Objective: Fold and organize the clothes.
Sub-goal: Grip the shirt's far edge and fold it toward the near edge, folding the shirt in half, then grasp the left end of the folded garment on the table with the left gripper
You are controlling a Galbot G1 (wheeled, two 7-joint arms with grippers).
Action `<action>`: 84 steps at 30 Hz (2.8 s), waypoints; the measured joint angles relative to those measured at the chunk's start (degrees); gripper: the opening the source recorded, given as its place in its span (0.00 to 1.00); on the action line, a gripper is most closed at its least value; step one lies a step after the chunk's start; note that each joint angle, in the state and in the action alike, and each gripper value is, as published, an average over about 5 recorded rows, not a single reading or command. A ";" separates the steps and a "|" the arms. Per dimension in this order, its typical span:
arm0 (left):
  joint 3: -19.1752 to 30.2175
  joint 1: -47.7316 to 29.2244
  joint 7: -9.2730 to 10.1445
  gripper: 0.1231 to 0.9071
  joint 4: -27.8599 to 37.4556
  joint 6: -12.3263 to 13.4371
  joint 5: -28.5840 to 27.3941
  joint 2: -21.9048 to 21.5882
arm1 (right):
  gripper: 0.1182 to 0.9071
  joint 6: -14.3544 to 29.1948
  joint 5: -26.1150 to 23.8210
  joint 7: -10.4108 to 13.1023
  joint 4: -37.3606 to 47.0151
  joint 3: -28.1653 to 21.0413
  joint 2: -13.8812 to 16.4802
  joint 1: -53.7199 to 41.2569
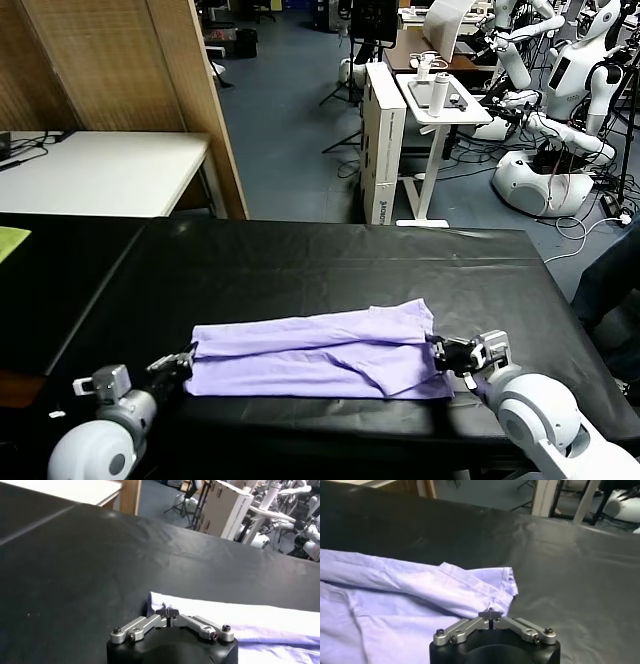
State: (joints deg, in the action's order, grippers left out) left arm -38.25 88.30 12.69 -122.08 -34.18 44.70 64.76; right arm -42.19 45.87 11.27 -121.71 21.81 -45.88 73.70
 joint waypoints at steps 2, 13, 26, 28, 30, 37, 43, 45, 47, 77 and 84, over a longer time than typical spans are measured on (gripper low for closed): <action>-0.45 0.53 0.36 0.15 -0.66 -0.13 -0.11 0.31 | 0.41 0.00 0.22 -0.04 -0.46 0.42 0.05 0.16; -2.53 0.46 1.59 0.95 -2.41 0.24 0.00 1.19 | 0.99 2.50 0.52 -0.03 2.39 0.40 -2.57 -4.53; 1.53 -7.76 0.25 1.00 4.95 1.06 -1.25 1.97 | 1.00 3.64 -2.81 -0.81 14.60 -4.54 -8.39 -15.07; 1.67 -8.04 -0.27 1.00 5.87 1.25 -1.38 1.98 | 1.00 3.71 -3.33 -0.96 16.02 -5.06 -9.07 -15.79; 1.76 -8.23 -0.65 1.00 6.70 1.39 -1.47 1.97 | 1.00 3.87 -3.90 -1.22 17.28 -5.48 -9.71 -16.34; 1.95 -8.55 -1.17 0.99 8.50 1.71 -1.64 1.95 | 0.90 4.21 -5.17 -1.92 20.08 -6.39 -11.63 -16.89; 2.12 -8.24 -1.34 0.73 8.75 1.51 -1.76 1.84 | 0.66 4.44 -5.47 -2.16 20.93 -6.52 -12.04 -17.00; 2.26 -8.22 -1.36 0.59 8.82 1.36 -1.81 1.84 | 0.58 4.64 -5.55 -2.19 21.02 -6.51 -12.12 -17.01; 2.40 -8.29 -1.39 0.42 9.00 1.29 -1.84 1.86 | 0.48 5.24 -5.91 -2.20 21.10 -6.44 -12.24 -16.85; 7.60 -18.91 -2.10 0.18 14.98 1.48 -1.94 0.08 | 0.47 13.80 -6.60 -5.47 15.97 -1.57 -13.33 -10.57; 5.16 -16.30 -1.95 0.73 12.82 1.35 0.50 -1.86 | 0.94 16.87 -4.14 -6.87 12.08 -0.47 -9.08 -8.48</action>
State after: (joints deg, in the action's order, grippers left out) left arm -33.09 72.00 10.74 -109.26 -32.83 45.20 62.90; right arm -25.32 41.73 4.41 -109.64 21.34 -54.97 65.22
